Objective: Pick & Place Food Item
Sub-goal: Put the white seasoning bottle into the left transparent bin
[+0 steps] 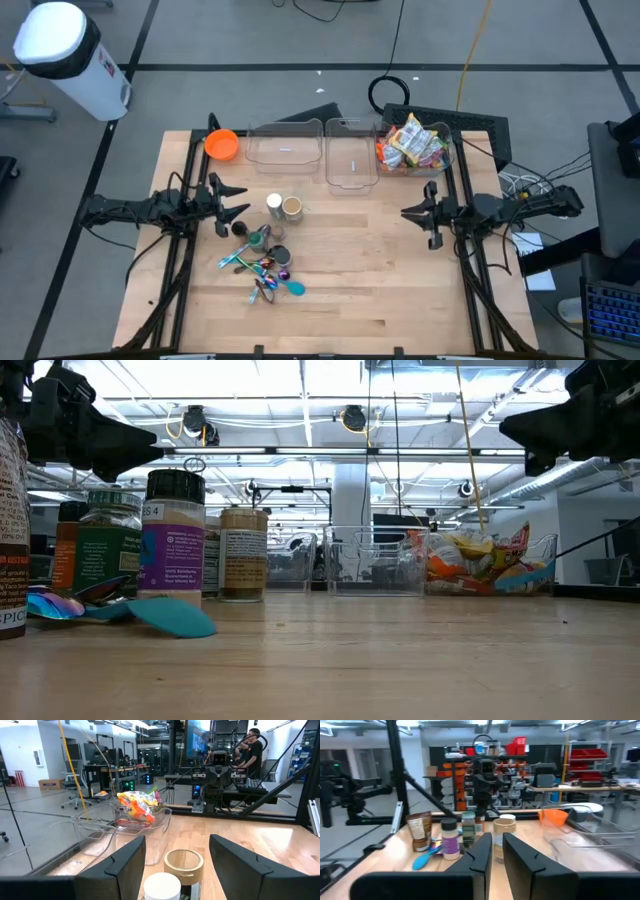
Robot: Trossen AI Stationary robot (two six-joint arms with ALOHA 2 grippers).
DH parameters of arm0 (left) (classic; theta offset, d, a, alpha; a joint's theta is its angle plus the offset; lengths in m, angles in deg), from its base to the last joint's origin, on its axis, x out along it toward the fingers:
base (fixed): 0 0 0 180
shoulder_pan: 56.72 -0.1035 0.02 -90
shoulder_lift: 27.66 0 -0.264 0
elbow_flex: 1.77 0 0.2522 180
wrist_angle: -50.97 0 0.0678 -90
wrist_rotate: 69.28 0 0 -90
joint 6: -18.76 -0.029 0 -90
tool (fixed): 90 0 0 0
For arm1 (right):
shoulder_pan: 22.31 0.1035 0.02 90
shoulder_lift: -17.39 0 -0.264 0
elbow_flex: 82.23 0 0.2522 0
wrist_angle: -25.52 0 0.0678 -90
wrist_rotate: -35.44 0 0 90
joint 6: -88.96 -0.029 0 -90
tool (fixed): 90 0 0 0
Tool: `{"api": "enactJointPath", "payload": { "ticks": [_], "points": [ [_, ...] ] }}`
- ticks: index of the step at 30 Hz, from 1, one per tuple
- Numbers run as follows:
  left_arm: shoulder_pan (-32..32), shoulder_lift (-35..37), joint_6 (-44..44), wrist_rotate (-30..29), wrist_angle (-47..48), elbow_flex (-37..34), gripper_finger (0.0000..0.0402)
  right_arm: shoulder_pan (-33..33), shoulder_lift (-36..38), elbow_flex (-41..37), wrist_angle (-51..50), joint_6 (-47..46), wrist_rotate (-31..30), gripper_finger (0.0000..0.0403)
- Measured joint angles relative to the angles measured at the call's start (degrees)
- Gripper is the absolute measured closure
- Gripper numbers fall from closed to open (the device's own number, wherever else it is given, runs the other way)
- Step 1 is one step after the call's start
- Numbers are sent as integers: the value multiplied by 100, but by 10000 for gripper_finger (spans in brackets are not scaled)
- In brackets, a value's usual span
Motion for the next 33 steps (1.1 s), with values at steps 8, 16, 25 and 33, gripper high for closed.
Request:
{"api": "enactJointPath", "payload": {
  "ticks": [8, 16, 25, 33],
  "points": [
    [-2, 2, -1, -1, -1, -1, 174, 0, -2, -11, -7, -125, 129, 367],
    [0, 0, -1, 0, 0, -1, 174, 0, -2, -15, -7, -125, 127, 367],
    [0, 0, 0, 0, 0, -1, 174, 0, -2, -22, -7, -125, 127, 366],
    [-1, 1, 0, 0, 1, -1, 174, 0, 0, -22, 271, -125, 125, 367]
  ]
}}
